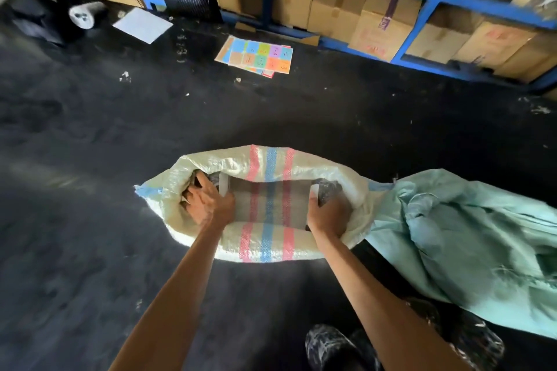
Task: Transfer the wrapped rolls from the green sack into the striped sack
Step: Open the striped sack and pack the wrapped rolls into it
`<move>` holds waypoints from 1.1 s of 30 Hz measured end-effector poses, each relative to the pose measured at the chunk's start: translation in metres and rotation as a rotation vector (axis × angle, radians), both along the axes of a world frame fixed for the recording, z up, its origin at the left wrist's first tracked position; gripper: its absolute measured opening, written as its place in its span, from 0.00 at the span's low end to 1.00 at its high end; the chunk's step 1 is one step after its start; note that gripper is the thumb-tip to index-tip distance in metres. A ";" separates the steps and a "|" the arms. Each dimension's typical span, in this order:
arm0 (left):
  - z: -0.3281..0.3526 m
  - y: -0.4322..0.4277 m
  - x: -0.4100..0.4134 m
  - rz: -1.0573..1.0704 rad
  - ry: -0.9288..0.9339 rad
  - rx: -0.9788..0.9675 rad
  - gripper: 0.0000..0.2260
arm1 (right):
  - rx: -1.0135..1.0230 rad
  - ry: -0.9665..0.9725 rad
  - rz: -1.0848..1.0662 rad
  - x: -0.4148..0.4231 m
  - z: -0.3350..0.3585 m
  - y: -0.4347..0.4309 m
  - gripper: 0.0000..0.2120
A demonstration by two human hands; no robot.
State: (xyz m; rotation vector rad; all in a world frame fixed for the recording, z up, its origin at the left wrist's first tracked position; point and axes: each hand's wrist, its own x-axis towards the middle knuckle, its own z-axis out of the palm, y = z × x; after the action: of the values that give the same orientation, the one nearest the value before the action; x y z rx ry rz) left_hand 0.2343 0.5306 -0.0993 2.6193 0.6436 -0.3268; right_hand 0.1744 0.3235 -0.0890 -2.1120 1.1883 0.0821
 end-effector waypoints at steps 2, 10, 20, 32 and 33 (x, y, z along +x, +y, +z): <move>0.001 0.001 -0.003 -0.063 0.051 0.110 0.39 | -0.039 0.023 -0.014 0.000 0.000 -0.002 0.40; -0.006 0.017 -0.002 -0.143 0.189 0.116 0.39 | 0.045 0.242 0.256 -0.015 0.001 -0.022 0.54; -0.001 0.014 0.005 -0.306 0.148 0.333 0.23 | 0.084 0.237 0.328 -0.048 -0.005 -0.015 0.50; 0.046 0.036 0.024 -0.617 0.521 0.602 0.21 | 0.074 0.117 0.197 -0.030 0.011 -0.038 0.36; 0.047 0.036 0.017 -0.637 0.508 0.578 0.20 | 0.071 0.119 0.202 -0.029 0.011 -0.042 0.36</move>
State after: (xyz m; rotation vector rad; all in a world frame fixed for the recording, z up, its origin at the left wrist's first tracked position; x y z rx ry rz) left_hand 0.2512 0.5670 -0.0521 3.2754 -0.0030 -1.1749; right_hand 0.1453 0.2817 -0.0776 -2.1829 1.0196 0.3415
